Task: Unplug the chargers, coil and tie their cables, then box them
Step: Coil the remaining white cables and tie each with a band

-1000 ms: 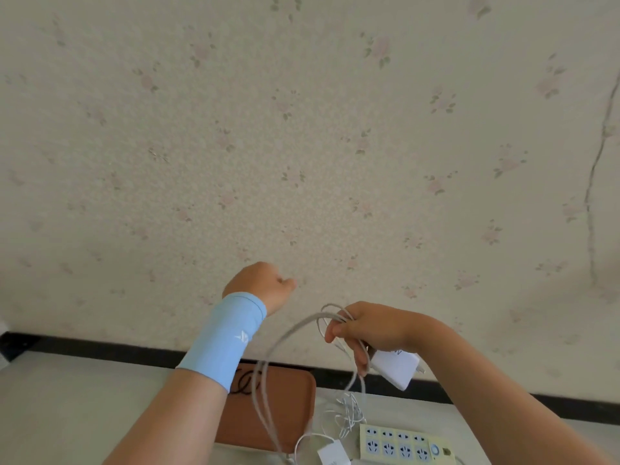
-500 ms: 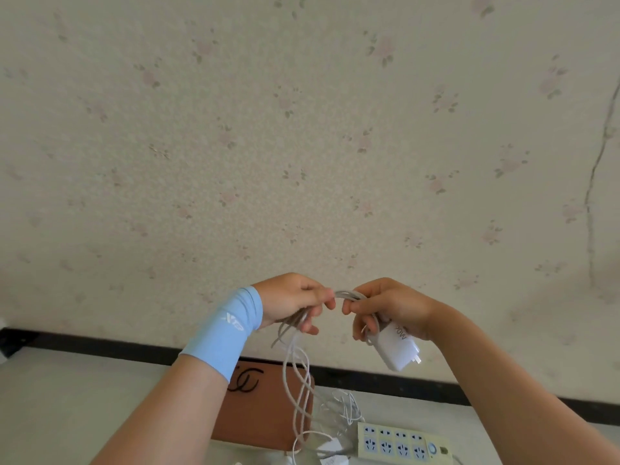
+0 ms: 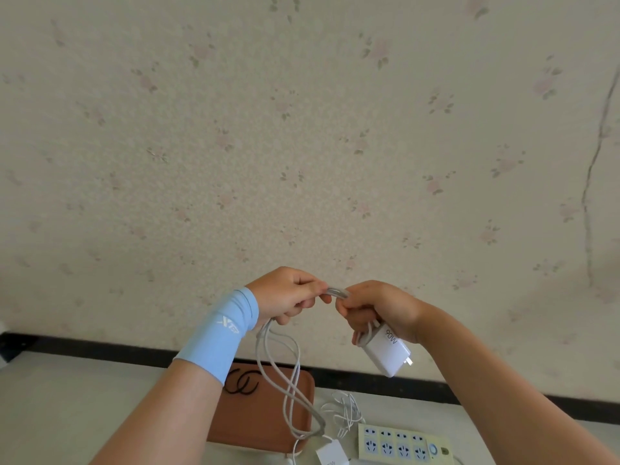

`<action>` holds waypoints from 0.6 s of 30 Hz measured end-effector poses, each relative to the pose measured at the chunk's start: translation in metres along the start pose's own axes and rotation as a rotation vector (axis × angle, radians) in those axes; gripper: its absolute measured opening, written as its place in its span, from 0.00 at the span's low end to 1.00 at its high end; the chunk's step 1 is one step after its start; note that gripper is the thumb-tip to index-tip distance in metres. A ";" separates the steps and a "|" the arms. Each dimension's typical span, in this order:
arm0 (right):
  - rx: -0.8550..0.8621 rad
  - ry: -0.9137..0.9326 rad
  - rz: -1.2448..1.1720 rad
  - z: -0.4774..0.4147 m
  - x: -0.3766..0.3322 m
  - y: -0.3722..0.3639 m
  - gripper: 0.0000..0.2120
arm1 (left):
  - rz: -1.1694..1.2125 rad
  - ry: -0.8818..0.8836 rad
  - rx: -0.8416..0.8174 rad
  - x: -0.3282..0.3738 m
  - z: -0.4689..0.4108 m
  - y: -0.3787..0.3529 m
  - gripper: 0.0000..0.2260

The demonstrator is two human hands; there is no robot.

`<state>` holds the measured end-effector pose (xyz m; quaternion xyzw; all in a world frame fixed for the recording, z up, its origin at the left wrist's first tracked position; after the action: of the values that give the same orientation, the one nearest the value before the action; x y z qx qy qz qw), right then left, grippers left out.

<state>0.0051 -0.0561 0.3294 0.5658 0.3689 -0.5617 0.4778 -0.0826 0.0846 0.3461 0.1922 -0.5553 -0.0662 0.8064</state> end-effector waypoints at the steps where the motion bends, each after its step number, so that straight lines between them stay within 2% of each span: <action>1: 0.048 0.010 -0.020 0.000 -0.001 0.003 0.09 | -0.020 0.017 -0.004 -0.002 0.000 0.000 0.12; 4: 0.296 0.025 -0.030 -0.001 0.004 0.021 0.11 | -0.191 0.162 -0.051 -0.016 0.002 0.006 0.14; 6: 0.412 0.006 0.034 0.000 0.008 0.031 0.11 | -0.121 0.233 -0.090 -0.027 0.002 0.012 0.14; 9: 0.417 -0.059 0.008 -0.001 0.015 0.031 0.09 | 0.090 0.193 0.071 -0.028 -0.004 0.026 0.11; 12: 0.319 -0.093 0.025 -0.005 0.012 0.018 0.08 | 0.479 0.162 0.211 -0.027 -0.012 0.035 0.10; 16: 0.169 -0.179 0.167 -0.007 0.009 0.001 0.33 | 0.611 0.073 0.325 -0.016 -0.008 0.030 0.12; 18: 0.119 -0.196 0.280 -0.006 0.007 -0.005 0.41 | 0.620 0.011 0.347 -0.011 -0.006 0.025 0.12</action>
<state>0.0026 -0.0501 0.3214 0.5814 0.2041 -0.5631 0.5507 -0.0838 0.1124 0.3439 0.1493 -0.5858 0.2780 0.7465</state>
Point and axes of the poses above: each hand's wrist, its own z-axis away from the middle knuckle, its own y-axis out of the back of the hand, x = y × z, the point moved 5 cm from there along -z, towards the middle knuckle, and after that the axes turned 8 degrees about y, right-handed, at the moved point
